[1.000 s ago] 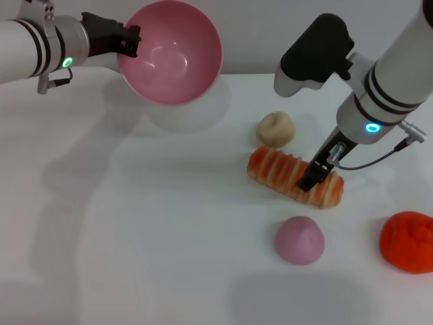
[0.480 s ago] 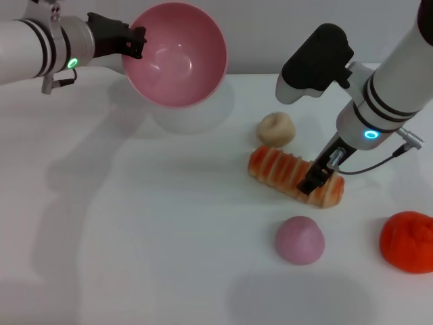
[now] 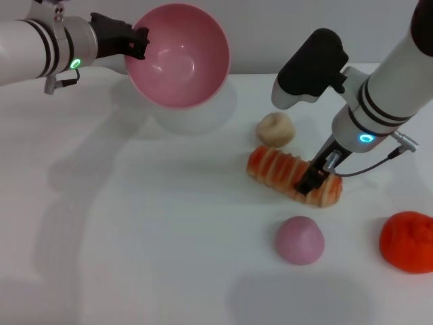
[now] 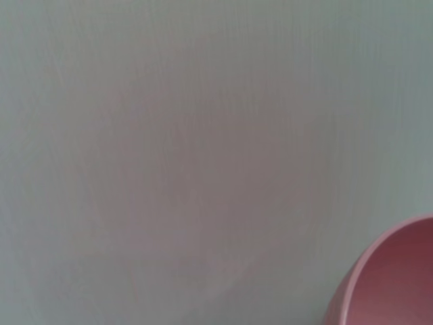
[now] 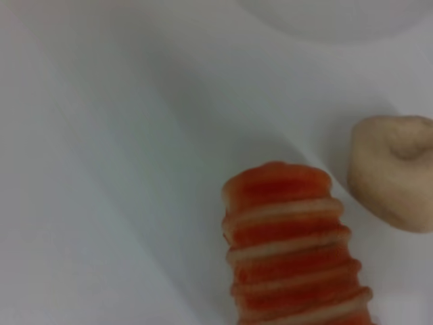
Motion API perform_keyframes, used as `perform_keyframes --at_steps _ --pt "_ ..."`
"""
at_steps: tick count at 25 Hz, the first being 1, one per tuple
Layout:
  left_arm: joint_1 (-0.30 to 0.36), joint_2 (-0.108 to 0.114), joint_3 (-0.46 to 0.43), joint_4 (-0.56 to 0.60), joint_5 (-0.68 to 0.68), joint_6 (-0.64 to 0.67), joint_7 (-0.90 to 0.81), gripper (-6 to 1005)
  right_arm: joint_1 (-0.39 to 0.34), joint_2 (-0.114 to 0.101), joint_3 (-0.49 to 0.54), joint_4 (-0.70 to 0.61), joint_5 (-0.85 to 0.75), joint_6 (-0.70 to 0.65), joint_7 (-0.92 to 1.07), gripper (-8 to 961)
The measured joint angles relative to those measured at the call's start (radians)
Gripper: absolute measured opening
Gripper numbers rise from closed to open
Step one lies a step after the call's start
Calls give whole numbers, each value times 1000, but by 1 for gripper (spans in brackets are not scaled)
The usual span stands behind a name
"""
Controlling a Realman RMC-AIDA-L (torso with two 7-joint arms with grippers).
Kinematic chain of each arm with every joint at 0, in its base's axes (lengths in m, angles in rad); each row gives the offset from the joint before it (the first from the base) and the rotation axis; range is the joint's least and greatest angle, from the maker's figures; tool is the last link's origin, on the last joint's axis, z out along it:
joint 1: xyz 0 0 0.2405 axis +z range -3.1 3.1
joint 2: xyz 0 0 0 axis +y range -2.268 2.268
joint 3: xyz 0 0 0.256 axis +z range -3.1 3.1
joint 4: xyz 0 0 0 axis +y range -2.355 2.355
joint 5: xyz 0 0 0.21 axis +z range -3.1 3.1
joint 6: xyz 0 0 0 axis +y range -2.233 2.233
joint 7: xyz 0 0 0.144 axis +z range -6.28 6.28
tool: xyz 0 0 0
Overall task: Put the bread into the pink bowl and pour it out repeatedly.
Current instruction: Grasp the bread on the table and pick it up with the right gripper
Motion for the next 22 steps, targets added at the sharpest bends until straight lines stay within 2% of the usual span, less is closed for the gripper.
perform_keyframes --at_steps 3,8,13,22 --pt "1 0 3 0 0 -7 0 42 -3 1 -19 -6 0 -9 0 620" --pt "3 0 4 0 0 -11 -1 42 -7 1 -56 -7 1 -19 0 477" --pt "3 -1 8 0 0 -11 -4 42 -3 1 -59 -7 1 -19 0 414" --pt "3 -2 8 0 0 -11 -6 42 -1 1 -60 -7 1 -17 0 358"
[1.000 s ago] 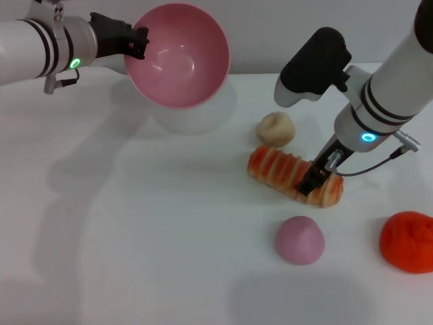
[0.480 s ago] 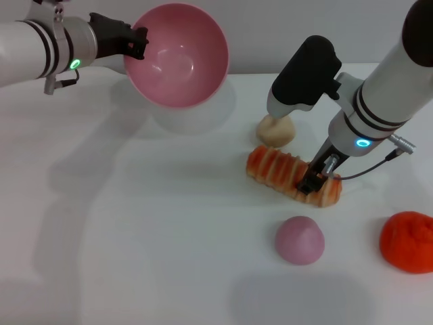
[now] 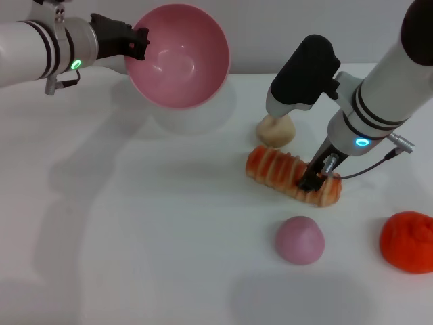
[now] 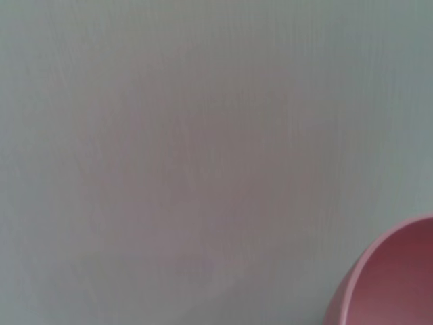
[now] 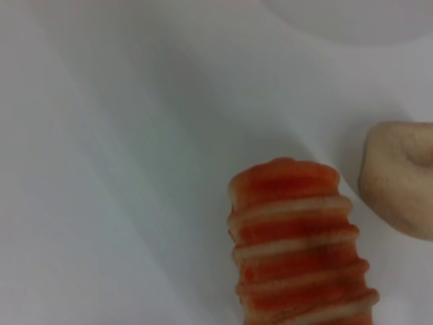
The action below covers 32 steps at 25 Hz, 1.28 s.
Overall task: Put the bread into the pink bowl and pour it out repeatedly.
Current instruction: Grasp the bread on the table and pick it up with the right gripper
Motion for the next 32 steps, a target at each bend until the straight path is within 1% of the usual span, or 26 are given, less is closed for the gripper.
perform_keyframes --at_steps 16,25,29,32 --pt "-4 0 0 0 0 0 -4 42 -5 0 -3 0 0 4 0 233" --pt "0 0 0 0 0 0 -5 42 -14 0 -3 -9 5 13 -1 183" --pt "3 0 -1 0 0 2 -5 42 -38 0 -29 -69 44 41 -3 158" --pt "9 1 -8 -3 0 2 -5 42 -80 0 -74 -178 60 68 -1 156"
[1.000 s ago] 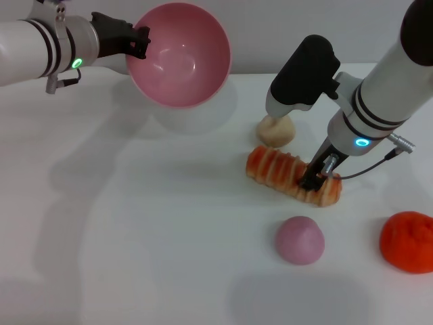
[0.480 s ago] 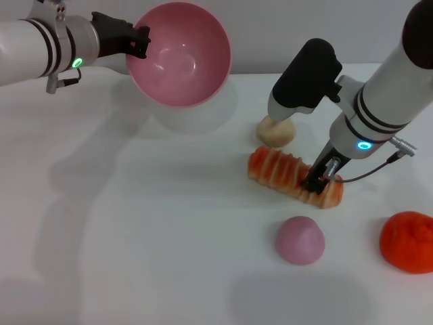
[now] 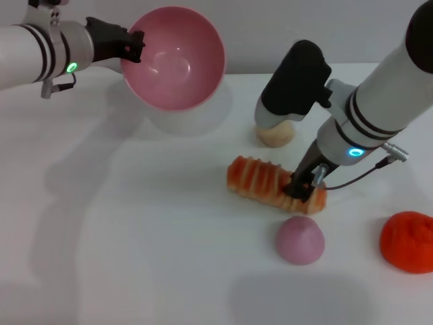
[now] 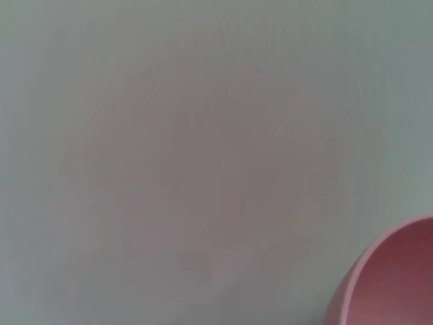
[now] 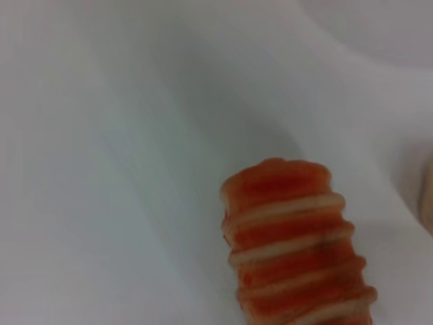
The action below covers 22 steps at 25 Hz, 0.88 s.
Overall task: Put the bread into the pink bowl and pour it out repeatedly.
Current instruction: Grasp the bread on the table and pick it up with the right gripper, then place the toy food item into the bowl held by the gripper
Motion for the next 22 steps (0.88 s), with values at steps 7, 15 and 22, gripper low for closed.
perform_keyframes --at_steps 7,15,22 --pt "19 3 -7 -12 -1 11 -14 42 -128 -4 -59 -312 -6 42 2 151" --pt "48 7 -7 -9 -2 46 -22 42 -222 0 -74 -617 -18 -8 56 147" --pt "52 6 1 -14 1 83 -14 42 -278 4 -108 -836 -20 -66 125 144"
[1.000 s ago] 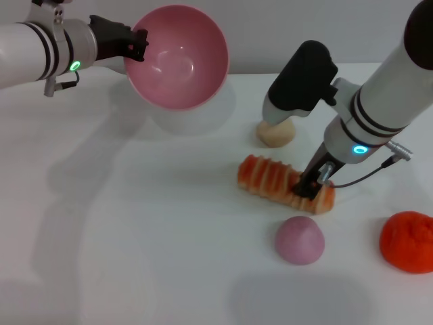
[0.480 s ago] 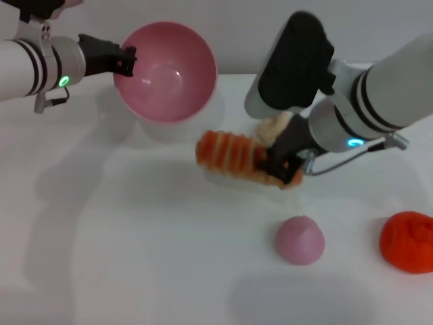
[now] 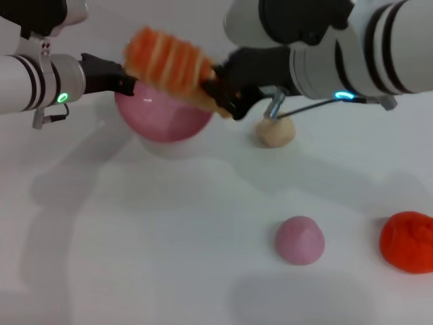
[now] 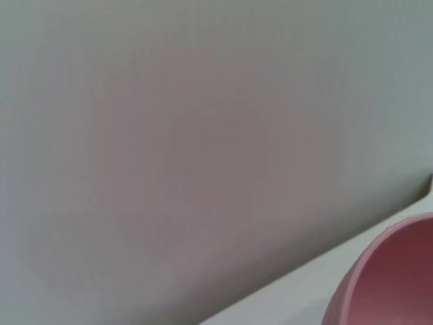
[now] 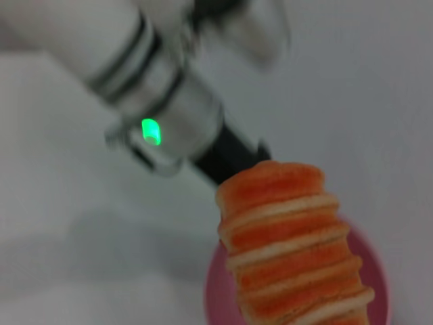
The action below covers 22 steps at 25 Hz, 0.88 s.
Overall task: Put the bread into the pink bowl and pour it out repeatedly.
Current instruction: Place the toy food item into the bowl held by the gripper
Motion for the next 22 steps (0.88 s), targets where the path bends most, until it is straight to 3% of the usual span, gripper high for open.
perform_keyframes --at_steps 5,12,22 --pt "1 -5 3 1 -3 25 -9 43 -76 -1 -12 -94 -24 -87 -9 141" --pt "2 -9 24 2 -5 31 -61 43 -173 1 -24 -96 -95 -218 -30 136" --pt "1 -9 98 9 -6 30 -127 43 -236 -1 -100 51 -96 -520 -47 132"
